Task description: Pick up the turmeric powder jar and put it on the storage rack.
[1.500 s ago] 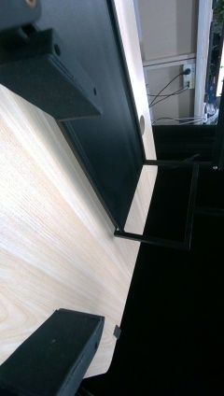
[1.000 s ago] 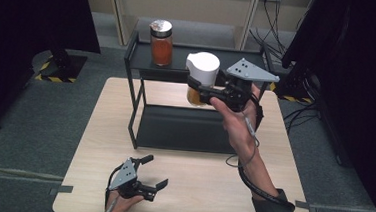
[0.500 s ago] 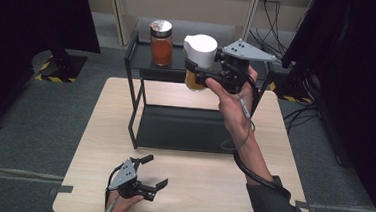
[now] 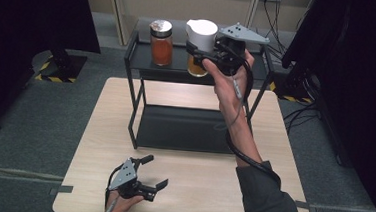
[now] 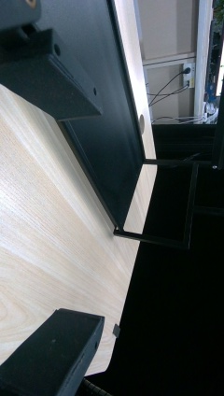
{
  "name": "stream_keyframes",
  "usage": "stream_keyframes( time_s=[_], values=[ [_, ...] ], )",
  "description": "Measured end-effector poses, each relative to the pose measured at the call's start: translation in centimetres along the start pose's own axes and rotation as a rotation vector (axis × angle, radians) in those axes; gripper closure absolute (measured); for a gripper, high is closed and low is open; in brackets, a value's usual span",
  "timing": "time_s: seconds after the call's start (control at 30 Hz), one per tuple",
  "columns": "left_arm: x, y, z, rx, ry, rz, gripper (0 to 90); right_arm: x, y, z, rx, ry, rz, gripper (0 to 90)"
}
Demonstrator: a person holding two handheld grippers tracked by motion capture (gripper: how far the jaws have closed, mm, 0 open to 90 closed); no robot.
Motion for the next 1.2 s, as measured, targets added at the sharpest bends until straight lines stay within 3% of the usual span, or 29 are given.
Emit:
stream_keyframes(
  time_s=[0.5,1.2],
  values=[
    [0.0,-0.1,-0.2,0.009,0.007,-0.004,1.4,0.4,0.1,3.0,-0.097,0.015,0.004,30.8],
    [-0.1,0.2,0.0,-0.007,0.001,-0.001,1.4,-0.8,0.4,5.3,-0.148,0.031,0.007,30.7]
  ],
)
Point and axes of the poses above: each handheld gripper's, and its own axes: z roughly forward along the jaws, x roughly out of its top, y roughly to its right, the point moved 3 cm from there along z, roughly forward along the jaws, and after that the axes turned 10 degrees about z, right-handed, at the moved point
